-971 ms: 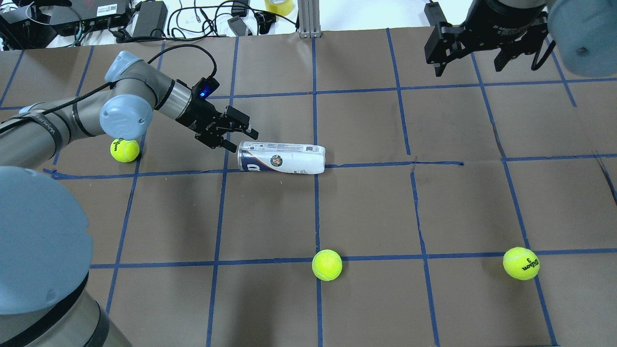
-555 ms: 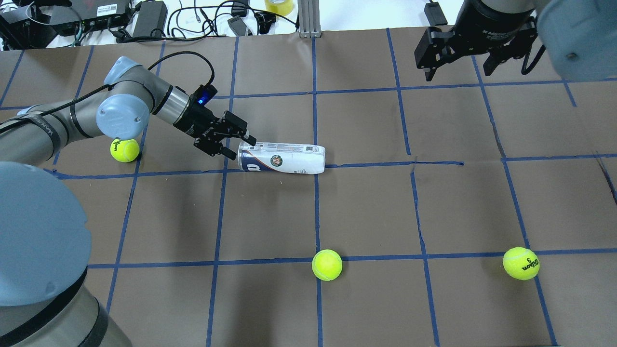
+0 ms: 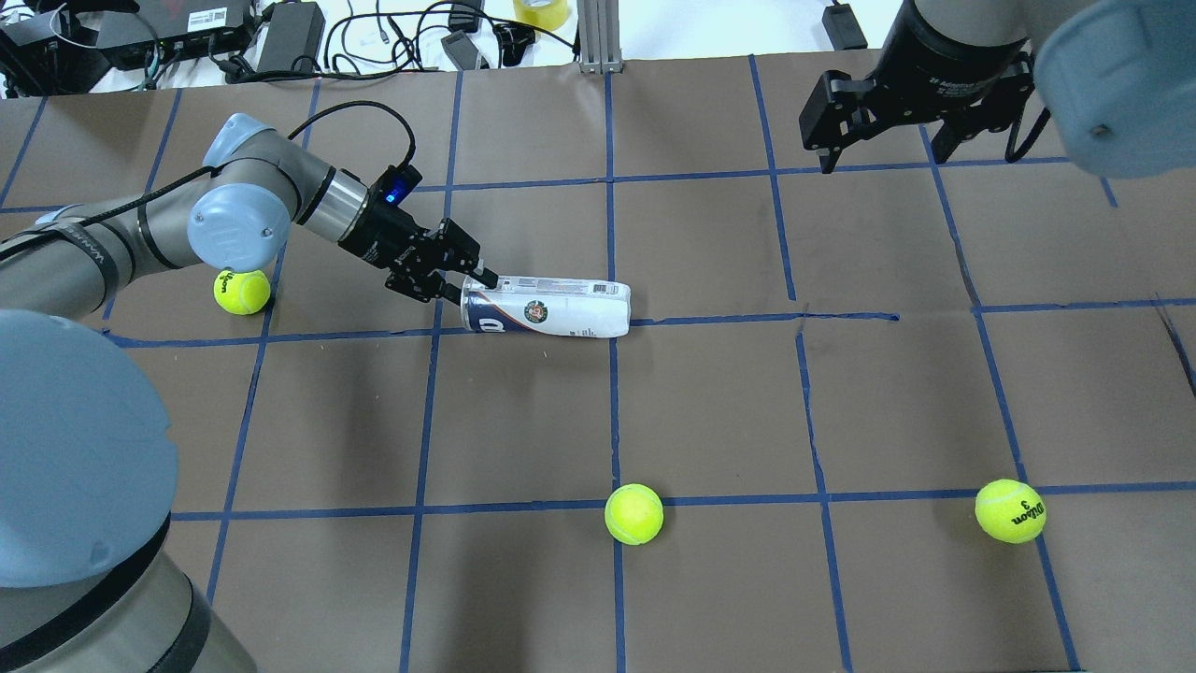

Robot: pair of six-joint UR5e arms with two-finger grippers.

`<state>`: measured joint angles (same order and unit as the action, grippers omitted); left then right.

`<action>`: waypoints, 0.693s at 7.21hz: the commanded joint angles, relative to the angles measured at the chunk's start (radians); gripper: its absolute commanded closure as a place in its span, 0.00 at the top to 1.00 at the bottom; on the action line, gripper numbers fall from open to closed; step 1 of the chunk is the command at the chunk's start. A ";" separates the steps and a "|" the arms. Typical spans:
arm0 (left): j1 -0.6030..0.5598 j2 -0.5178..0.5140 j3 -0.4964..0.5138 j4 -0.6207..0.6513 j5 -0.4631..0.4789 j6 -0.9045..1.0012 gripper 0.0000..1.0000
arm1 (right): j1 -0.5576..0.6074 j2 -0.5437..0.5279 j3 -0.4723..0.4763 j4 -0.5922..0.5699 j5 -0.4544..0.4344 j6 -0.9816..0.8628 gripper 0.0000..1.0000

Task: Lift up tennis ball bucket
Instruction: 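Close the left gripper on the open end of the lying can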

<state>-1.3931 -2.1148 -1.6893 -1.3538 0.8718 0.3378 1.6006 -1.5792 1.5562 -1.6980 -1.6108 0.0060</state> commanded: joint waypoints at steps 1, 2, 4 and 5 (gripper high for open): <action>-0.003 -0.002 -0.003 0.008 0.001 -0.004 0.52 | -0.001 -0.004 0.002 0.001 0.000 0.002 1.00; -0.003 0.001 -0.003 0.010 0.003 -0.002 0.42 | -0.001 -0.004 0.004 0.001 0.000 0.002 1.00; -0.001 0.013 0.000 0.016 0.006 -0.025 0.41 | 0.001 -0.004 0.011 0.000 0.002 0.002 1.00; -0.001 0.021 0.002 0.016 0.004 -0.048 0.41 | -0.001 -0.002 0.012 -0.003 0.002 0.000 1.00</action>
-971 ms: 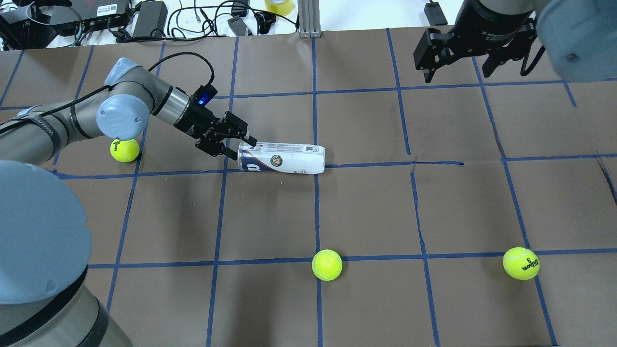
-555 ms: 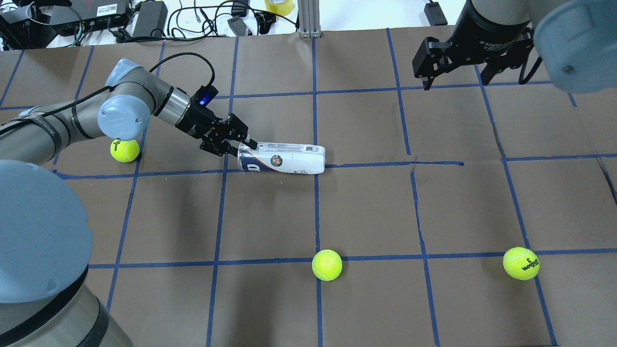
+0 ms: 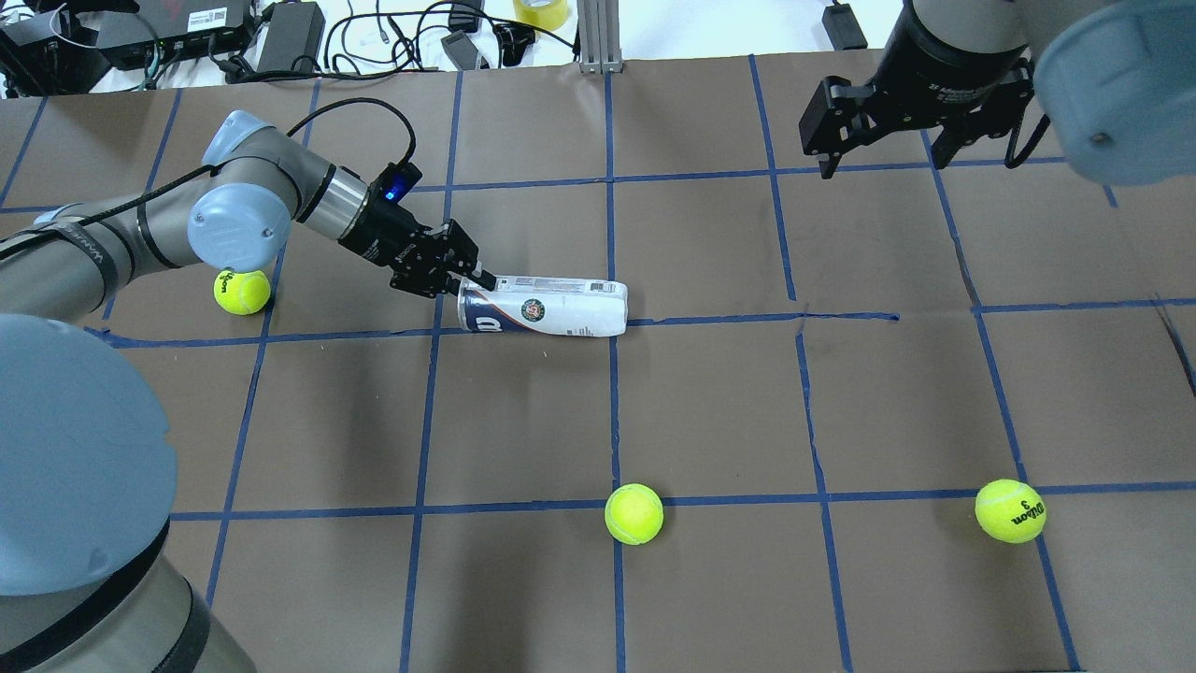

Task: Lift up tennis ball bucket
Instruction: 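Lift the can's open end with the left gripper, tilting it upright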

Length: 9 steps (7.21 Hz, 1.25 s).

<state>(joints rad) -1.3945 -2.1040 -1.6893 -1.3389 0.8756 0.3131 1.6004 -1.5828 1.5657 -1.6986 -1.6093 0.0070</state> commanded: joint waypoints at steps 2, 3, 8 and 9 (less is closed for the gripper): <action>0.000 0.022 0.002 0.001 0.000 -0.051 0.29 | 0.000 0.000 0.004 -0.003 0.000 -0.001 1.00; -0.003 0.021 0.002 0.001 0.002 -0.063 0.18 | 0.000 0.000 0.004 -0.003 0.000 -0.001 1.00; -0.069 0.126 0.013 0.003 0.014 -0.354 0.00 | 0.000 0.000 0.011 -0.003 0.000 -0.001 1.00; -0.081 0.163 0.028 0.003 0.016 -0.427 0.00 | 0.000 -0.002 0.011 -0.004 0.000 -0.001 1.00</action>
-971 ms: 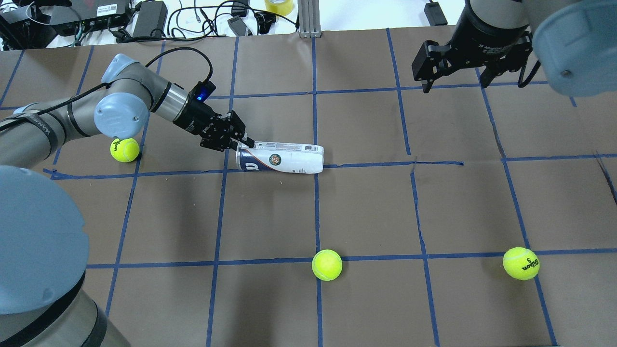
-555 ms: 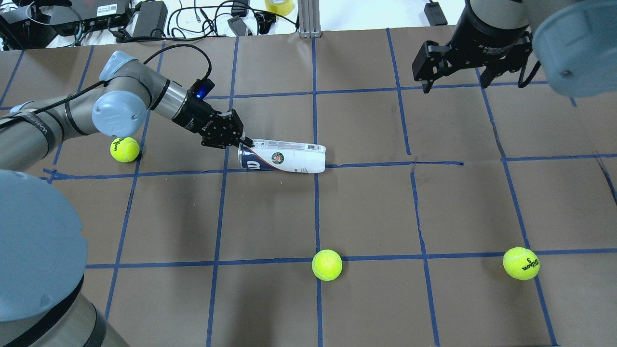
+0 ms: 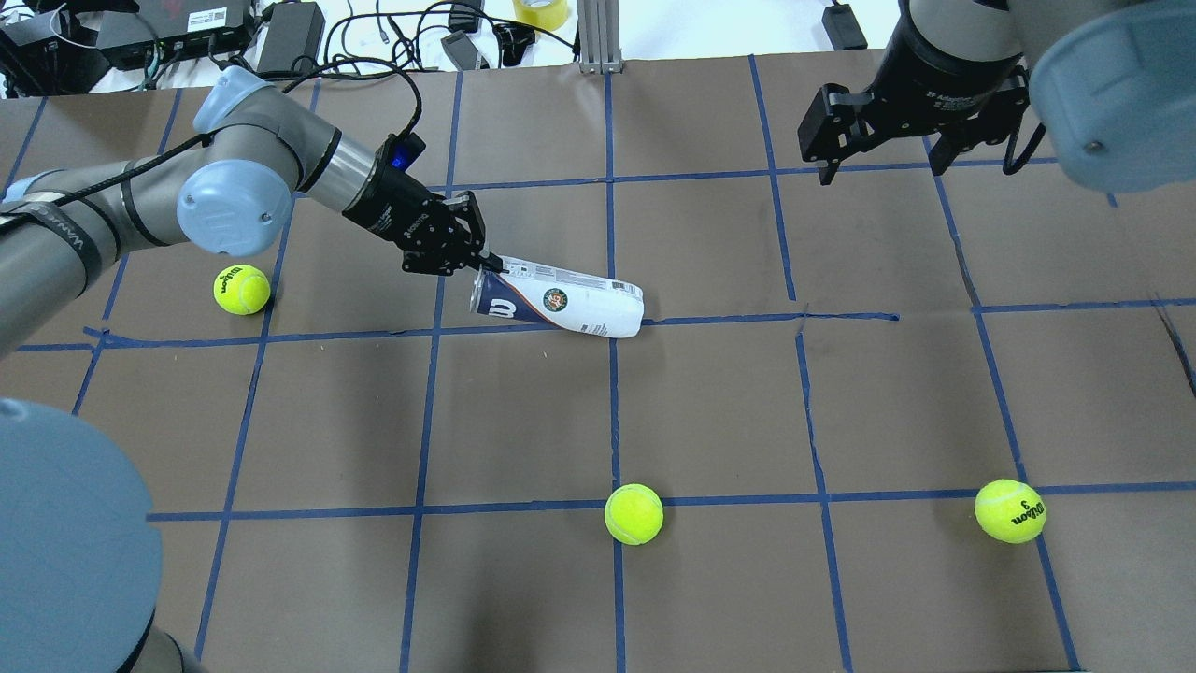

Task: Lift up tennis ball bucket
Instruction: 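Lift the can's open end with the left gripper, tilting it upright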

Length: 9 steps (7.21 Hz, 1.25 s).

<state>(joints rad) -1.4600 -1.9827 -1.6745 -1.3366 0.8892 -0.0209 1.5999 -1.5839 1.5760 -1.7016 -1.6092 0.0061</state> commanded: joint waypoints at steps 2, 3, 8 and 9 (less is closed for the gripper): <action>-0.086 0.099 0.056 0.034 0.084 -0.254 0.00 | 0.000 -0.005 0.001 0.000 0.000 0.002 1.00; -0.141 0.093 0.106 0.084 0.234 -0.334 0.00 | 0.000 -0.005 0.001 -0.001 0.000 0.002 1.00; -0.269 0.023 0.219 0.197 0.632 -0.268 0.00 | 0.000 -0.005 0.031 -0.003 0.063 0.000 1.00; -0.273 0.000 0.228 0.191 0.658 -0.243 0.00 | 0.000 -0.007 0.032 -0.003 0.060 -0.002 1.00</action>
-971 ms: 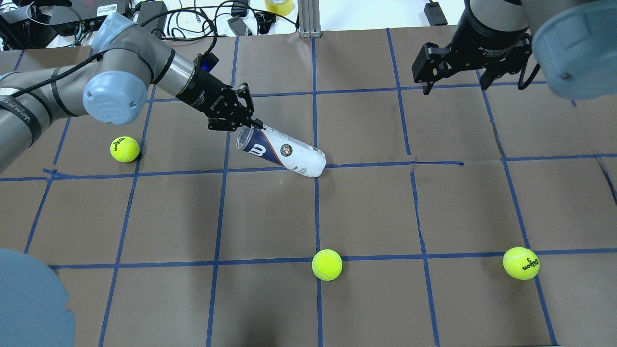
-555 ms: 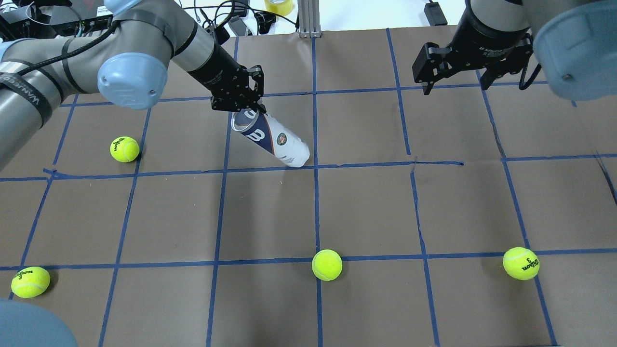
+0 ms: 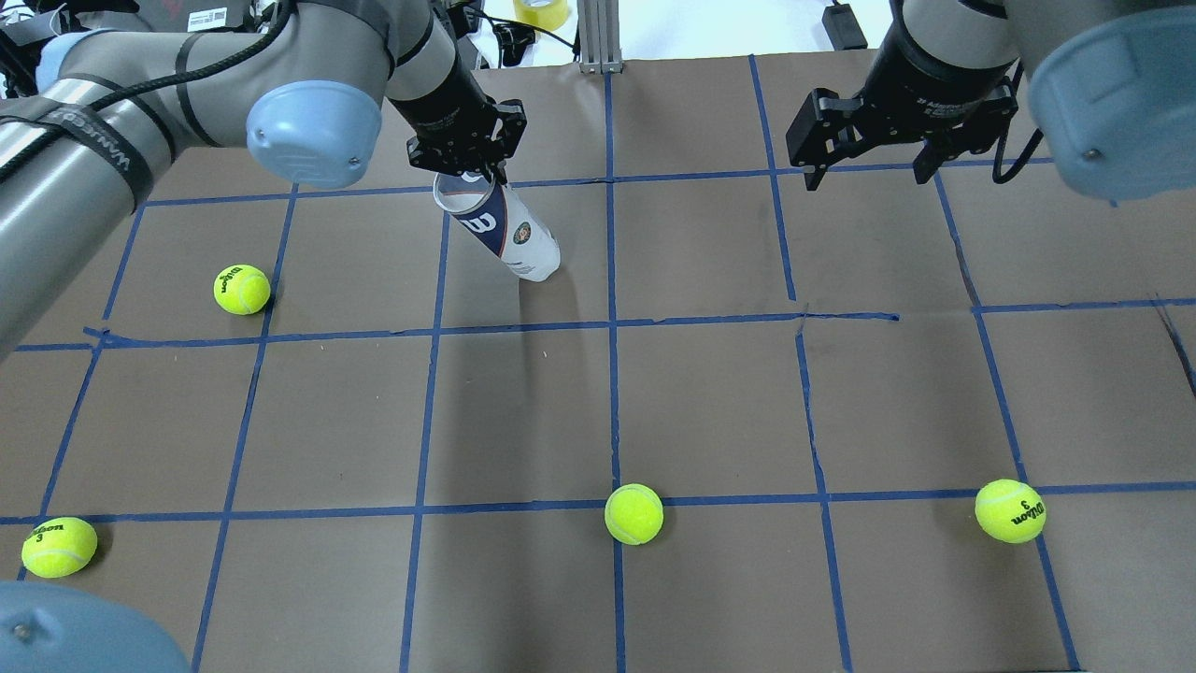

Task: Lift up tennis ball bucket
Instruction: 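Lift the can's open end with the left gripper, tilting it upright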

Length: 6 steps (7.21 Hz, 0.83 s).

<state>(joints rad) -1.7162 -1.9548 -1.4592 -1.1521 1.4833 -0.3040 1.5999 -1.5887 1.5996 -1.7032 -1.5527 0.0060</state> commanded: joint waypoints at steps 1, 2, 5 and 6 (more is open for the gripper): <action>-0.022 -0.044 0.034 -0.001 0.072 0.046 0.00 | -0.002 -0.002 0.008 -0.001 0.002 -0.003 1.00; -0.043 -0.064 0.062 -0.004 0.086 0.046 0.00 | -0.003 -0.001 0.010 -0.001 0.002 -0.003 1.00; -0.060 -0.078 0.068 -0.006 0.097 0.031 0.69 | -0.005 0.000 0.010 -0.001 0.002 -0.006 1.00; -0.060 -0.076 0.051 -0.001 0.088 0.026 1.00 | -0.005 0.000 0.010 -0.001 0.002 -0.004 1.00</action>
<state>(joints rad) -1.7740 -2.0330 -1.3964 -1.1571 1.5795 -0.2726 1.5958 -1.5893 1.6091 -1.7043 -1.5508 -0.0001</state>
